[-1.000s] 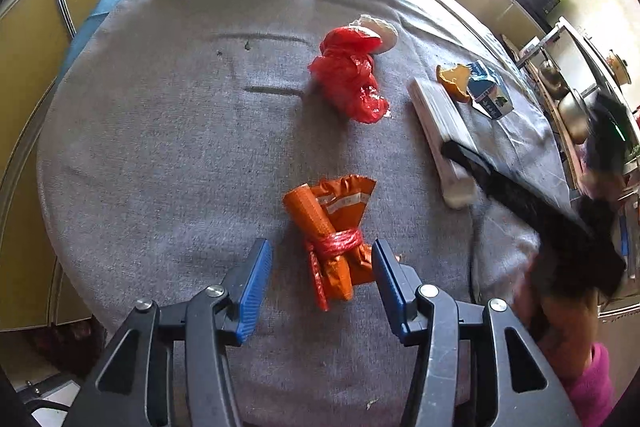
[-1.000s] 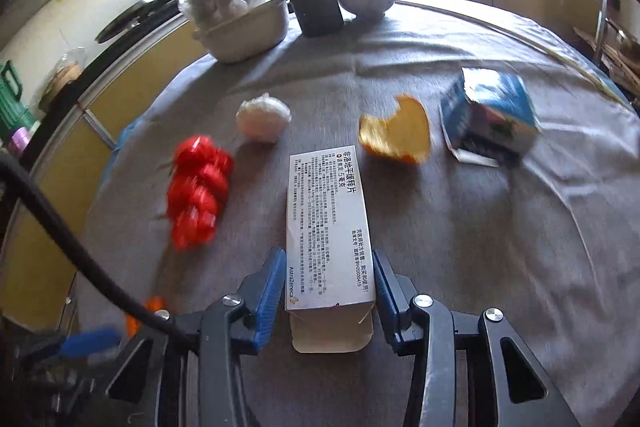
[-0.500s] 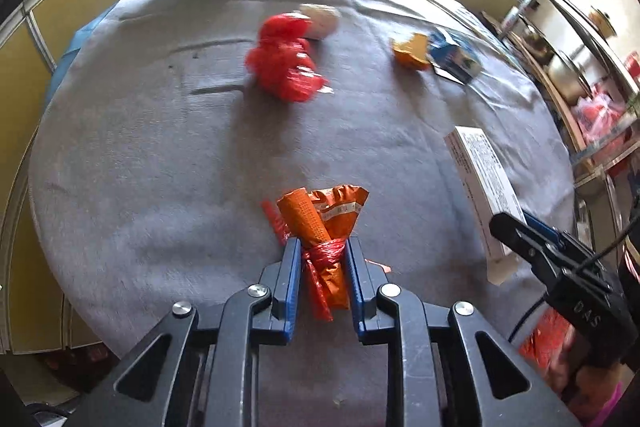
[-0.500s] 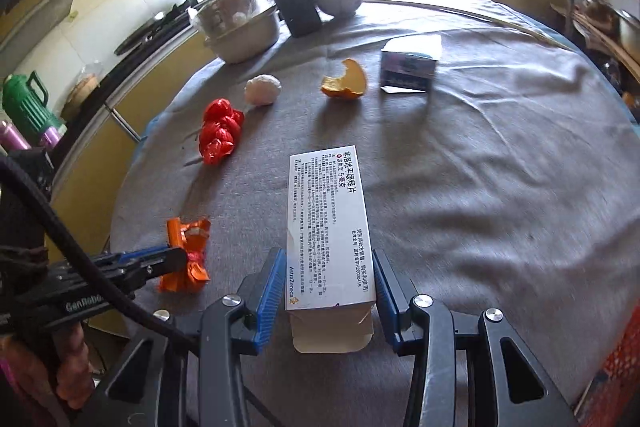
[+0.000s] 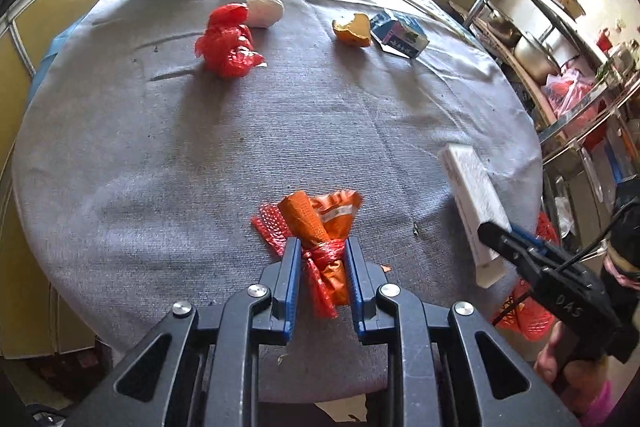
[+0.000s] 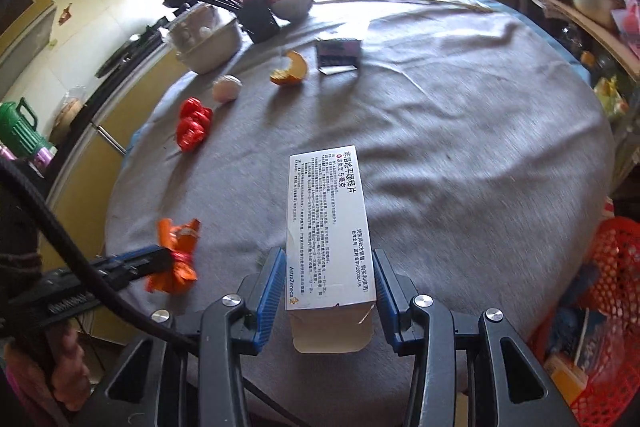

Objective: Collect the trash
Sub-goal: 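Hold the white box in the right tool while the left tool releases the orange bag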

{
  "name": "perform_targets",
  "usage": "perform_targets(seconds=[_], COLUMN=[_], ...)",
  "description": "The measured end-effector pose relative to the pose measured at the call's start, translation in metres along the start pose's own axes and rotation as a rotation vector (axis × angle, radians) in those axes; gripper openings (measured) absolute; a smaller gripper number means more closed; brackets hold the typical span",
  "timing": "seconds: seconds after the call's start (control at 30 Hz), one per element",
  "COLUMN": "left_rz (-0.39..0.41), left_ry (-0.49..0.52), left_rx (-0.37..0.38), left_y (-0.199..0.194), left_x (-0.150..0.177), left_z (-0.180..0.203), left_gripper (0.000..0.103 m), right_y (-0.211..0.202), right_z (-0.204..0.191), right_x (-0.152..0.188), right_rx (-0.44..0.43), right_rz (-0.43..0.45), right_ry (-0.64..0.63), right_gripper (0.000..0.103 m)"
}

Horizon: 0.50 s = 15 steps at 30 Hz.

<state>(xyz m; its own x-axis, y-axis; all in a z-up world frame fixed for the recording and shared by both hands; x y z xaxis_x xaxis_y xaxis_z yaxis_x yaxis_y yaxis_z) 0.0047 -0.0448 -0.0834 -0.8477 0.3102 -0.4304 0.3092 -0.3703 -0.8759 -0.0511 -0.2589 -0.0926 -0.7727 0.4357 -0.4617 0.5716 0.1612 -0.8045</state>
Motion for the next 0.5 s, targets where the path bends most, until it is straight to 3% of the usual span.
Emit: perform_targets(seconds=[0.03,0.1,0.13,0.3,0.5], left_rz=[0.002,0.003,0.017,0.042,-0.019], left_ry=[-0.01,-0.042,-0.059,-0.091,-0.123], left_rx=[0.013,0.039,0.044,0.031,0.066], left_y=[-0.001,-0.005,-0.009,-0.02,-0.008], left_x=[0.001,0.002,0.003,0.002,0.003], left_z=[-0.002,-0.008,-0.012,-0.03,-0.024], left_gripper=[0.026,0.055,0.06,0.062,0.063], right_y=[0.002,0.005,0.005,0.005,0.01], right_z=[0.004,0.011,0.013,0.013,0.006], right_x=[0.002,0.005,0.005,0.002,-0.002], right_rx=[0.0,-0.009,-0.023,-0.053,-0.044], right_rz=[-0.014,-0.039,-0.04,-0.039,-0.023], right_ry=[0.017,0.052,0.069,0.083,0.03], right_gripper=[0.048,0.049,0.05,0.059,0.061])
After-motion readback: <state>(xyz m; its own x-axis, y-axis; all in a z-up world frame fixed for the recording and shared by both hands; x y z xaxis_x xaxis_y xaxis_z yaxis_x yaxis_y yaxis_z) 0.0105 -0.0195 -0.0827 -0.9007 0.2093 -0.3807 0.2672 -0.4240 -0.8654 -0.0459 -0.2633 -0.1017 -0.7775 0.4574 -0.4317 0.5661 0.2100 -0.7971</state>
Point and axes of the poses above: each gripper's, at about its wrist camera, not at the fingertips, and y roughly the way its jaws point, z to its right, x to its underside, the point moved 3 cm from there along y, roughly the way its jaws point, and after that the axes turned 7 degrees about y, right-handed, at the moved point
